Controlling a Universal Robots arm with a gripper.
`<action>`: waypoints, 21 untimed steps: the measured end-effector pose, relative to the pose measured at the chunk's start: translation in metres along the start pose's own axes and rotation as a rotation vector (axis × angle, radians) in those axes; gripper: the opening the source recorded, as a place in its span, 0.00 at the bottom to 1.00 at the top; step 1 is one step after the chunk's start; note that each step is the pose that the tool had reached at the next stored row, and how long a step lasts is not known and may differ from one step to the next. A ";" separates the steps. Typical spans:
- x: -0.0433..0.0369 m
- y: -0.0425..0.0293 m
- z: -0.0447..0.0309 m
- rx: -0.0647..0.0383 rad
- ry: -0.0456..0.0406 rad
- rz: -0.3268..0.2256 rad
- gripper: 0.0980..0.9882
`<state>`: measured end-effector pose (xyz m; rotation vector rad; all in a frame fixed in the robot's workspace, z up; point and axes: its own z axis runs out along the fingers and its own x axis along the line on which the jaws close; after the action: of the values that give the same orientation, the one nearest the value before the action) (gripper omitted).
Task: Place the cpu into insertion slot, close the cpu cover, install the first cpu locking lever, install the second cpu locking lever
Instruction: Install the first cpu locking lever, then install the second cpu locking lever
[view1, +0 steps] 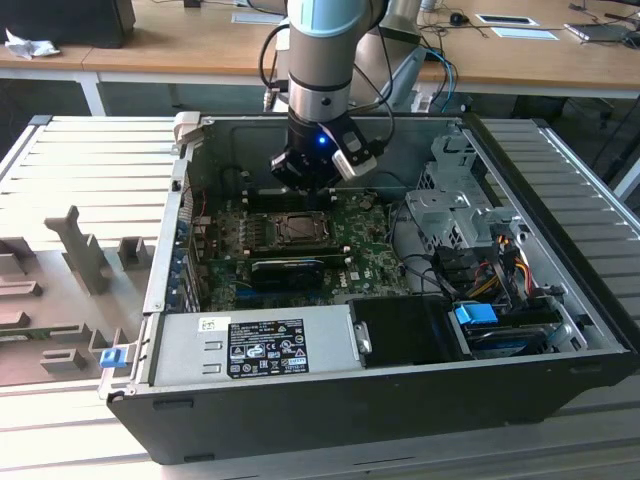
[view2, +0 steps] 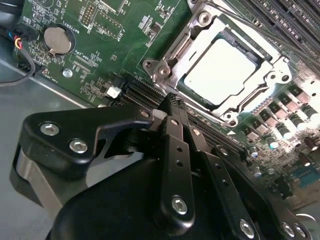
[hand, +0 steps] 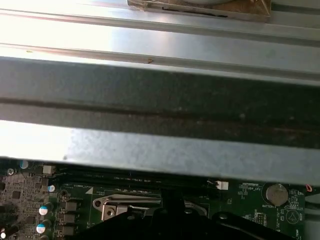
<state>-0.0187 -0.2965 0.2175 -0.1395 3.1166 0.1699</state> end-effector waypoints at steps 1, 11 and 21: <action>0.0001 -0.0008 -0.0001 0.000 0.0000 0.000 0.01; 0.0006 -0.0065 -0.0007 0.000 0.0001 0.000 0.01; 0.0008 -0.0109 -0.0118 0.000 0.0000 0.000 0.01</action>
<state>-0.0186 -0.3086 0.2280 -0.1397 3.1165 0.1700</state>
